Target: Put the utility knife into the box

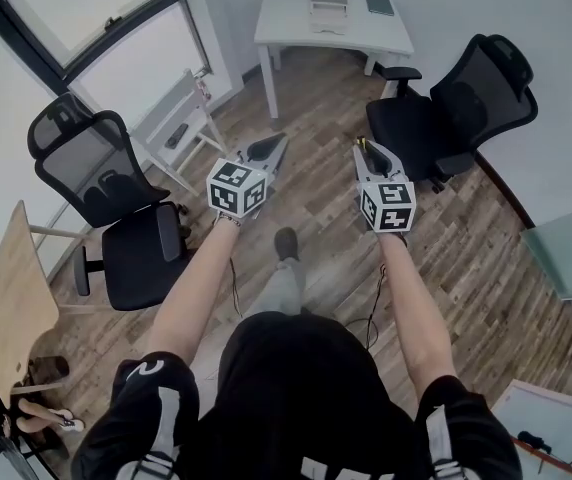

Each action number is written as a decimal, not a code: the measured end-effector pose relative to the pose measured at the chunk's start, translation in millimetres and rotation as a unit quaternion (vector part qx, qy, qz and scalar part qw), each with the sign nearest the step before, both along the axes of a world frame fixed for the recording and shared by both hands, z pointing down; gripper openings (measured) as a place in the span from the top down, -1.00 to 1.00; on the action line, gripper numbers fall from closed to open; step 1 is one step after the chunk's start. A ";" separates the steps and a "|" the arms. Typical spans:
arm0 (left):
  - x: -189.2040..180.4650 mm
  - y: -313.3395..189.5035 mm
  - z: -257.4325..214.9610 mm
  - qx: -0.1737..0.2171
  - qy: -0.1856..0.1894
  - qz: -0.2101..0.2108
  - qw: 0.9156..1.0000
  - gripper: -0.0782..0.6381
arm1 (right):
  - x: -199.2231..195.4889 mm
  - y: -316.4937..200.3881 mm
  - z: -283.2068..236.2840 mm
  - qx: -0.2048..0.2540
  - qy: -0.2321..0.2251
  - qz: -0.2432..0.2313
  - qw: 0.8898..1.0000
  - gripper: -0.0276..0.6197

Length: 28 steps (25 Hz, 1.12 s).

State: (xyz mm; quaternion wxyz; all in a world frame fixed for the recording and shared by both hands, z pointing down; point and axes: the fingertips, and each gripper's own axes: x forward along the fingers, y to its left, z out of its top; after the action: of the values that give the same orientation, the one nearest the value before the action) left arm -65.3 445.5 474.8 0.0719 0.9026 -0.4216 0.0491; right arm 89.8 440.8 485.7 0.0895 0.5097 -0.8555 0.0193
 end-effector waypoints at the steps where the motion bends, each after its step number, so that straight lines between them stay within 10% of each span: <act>1: 0.8 -10.4 1.5 -0.001 0.001 0.001 1.000 0.71 | 1.4 -11.2 2.2 -0.002 0.001 0.001 1.000 0.66; 28: -19.7 -338.3 12.3 -0.023 0.006 0.043 0.999 0.71 | -6.8 -320.1 10.5 -0.028 0.009 0.052 0.998 0.66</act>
State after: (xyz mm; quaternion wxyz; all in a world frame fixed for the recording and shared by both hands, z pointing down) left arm -85.0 107.2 487.1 0.0936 0.9182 -0.3808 0.0563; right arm 83.0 120.7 496.2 0.1103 0.5511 -0.8260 0.0436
